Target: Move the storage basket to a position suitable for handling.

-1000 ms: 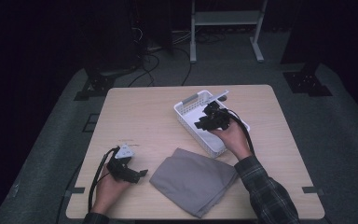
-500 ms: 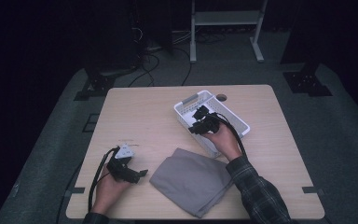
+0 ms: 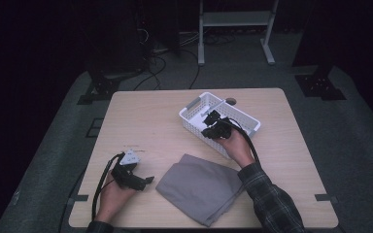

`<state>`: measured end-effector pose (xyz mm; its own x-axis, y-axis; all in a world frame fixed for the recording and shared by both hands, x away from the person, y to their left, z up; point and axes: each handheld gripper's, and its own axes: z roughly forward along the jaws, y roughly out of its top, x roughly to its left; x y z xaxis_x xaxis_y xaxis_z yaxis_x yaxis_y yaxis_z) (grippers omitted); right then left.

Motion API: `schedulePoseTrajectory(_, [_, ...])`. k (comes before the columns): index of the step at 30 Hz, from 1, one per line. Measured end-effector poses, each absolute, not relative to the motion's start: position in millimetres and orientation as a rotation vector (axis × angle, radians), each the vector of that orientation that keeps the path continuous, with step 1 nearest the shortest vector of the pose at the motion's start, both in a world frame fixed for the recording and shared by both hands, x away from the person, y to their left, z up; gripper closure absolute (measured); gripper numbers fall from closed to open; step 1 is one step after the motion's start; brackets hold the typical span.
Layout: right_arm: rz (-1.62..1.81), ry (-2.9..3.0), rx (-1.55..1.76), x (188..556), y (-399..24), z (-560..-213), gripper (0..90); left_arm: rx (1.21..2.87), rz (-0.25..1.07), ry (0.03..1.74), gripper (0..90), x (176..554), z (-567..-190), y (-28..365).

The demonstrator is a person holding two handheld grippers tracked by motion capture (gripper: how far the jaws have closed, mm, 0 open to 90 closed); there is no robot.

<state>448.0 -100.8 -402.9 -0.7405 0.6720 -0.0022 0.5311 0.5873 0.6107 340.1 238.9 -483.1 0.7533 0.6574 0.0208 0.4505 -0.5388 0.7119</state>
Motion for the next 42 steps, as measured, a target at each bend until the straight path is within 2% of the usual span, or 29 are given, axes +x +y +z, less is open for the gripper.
schedulePoseTrajectory(15, [0.876, 2.557, 1.020, 430, -127, -400, 84.0, 2.232, 0.371, 0.828, 0.0, 340, -483, 239])
schedulePoseTrajectory(42, [0.854, 2.449, 1.149, 377, -199, -403, 84.0, 2.228, 0.371, 0.828, 0.0, 339, -483, 238])
